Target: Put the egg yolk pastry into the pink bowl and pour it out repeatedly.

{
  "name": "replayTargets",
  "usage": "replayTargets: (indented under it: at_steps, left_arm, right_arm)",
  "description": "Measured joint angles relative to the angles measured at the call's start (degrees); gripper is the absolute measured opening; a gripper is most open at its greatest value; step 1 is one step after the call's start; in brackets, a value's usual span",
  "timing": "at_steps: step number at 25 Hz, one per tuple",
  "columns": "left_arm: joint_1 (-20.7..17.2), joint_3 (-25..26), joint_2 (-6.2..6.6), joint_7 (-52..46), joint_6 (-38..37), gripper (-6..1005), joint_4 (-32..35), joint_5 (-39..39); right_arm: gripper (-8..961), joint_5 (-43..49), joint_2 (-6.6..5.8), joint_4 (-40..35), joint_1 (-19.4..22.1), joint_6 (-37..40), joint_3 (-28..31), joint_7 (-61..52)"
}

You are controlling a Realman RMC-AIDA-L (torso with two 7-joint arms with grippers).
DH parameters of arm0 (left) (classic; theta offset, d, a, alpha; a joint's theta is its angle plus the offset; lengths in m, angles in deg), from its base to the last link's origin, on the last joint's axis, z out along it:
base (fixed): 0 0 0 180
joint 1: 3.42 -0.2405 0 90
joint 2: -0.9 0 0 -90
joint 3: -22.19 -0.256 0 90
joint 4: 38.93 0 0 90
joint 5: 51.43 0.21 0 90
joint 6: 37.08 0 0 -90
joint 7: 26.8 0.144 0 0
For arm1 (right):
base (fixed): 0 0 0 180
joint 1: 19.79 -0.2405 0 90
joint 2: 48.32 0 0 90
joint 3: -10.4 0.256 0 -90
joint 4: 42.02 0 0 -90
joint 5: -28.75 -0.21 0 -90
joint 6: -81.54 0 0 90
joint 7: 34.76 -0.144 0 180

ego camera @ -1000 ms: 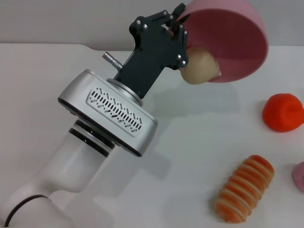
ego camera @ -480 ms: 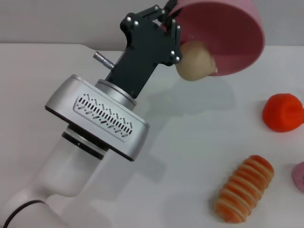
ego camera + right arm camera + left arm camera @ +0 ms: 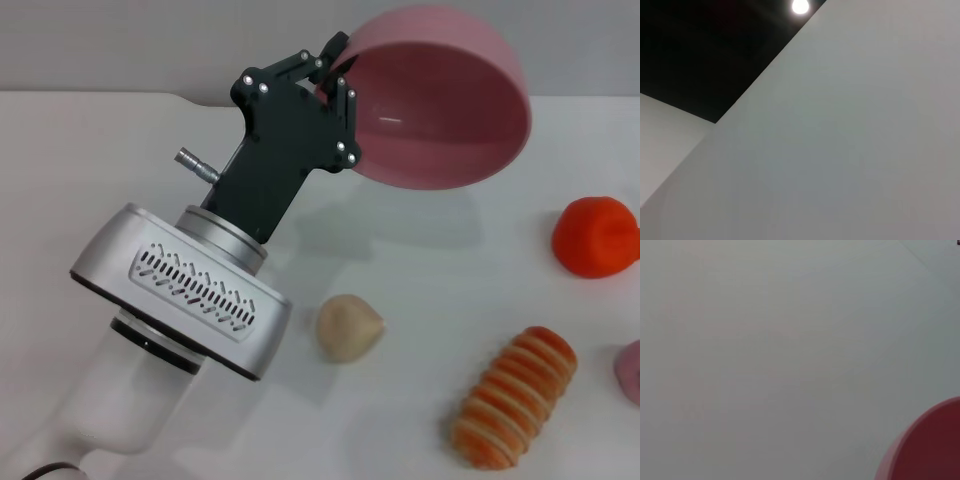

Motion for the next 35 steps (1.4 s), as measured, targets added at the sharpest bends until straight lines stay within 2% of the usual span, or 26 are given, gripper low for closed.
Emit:
replayTargets:
  at_steps: [4,8,12,15,20,22,24,26,29,32,35]
  left_arm:
    - [0.36,0.79,0.02,-2.58,-1.3,41,0.08,0.01]
    - [1.31,6.71,0.31,-7.84,-12.09,41,3.09,-0.03]
    - [2.11,16.92,0.31,-10.05,-29.93,41,8.66,-0.2]
    - [4.2,26.31,0.18,-13.23,-46.04,41,11.62,-0.44]
    - [11.89,42.53,0.2,-16.59,-72.88,41,10.35,-0.53]
    - [15.93,49.06,0.21,-16.76,-82.05,41,7.76,-0.56]
    - [18.43,53.41,0.23,-16.54,-87.4,41,5.57,-0.57]
    - [20.13,56.92,0.24,-16.13,-91.43,41,4.13,-0.58]
    - [21.08,60.71,0.28,-15.35,-95.62,40,3.64,-0.6]
    - [21.46,63.75,0.32,-14.4,-98.53,40,3.63,-0.61]
    - [21.47,64.99,0.33,-14.0,-100.05,40,3.63,-0.65]
  right_arm:
    - [563,0.91,-0.23,-1.2,-0.43,-0.48,-1.46,-1.9]
    - [563,7.73,-0.44,-6.92,-0.8,-0.66,-1.87,-6.51]
    - [564,18.16,-0.42,-17.18,-1.12,-0.68,-1.93,-14.83]
    - [564,27.09,-0.47,-26.63,-1.97,-0.32,-1.93,-24.06]
    - [565,43.41,-0.49,-43.98,-3.94,2.9,-2.52,-39.52]
    - [564,50.41,-0.61,-49.38,-6.42,6.3,-2.81,-46.0]
    - [563,58.59,-0.91,-53.11,-10.16,10.93,-4.03,-52.19]
    - [563,67.38,-1.09,-54.65,-13.95,14.98,-7.08,-56.99]
    - [564,80.58,-0.57,-52.68,-18.22,15.82,-13.9,-60.9]
    - [565,89.63,-0.23,-45.37,-21.78,10.91,-22.26,-62.98]
    - [563,92.29,-0.15,-36.53,-24.59,3.22,-28.35,-63.58]
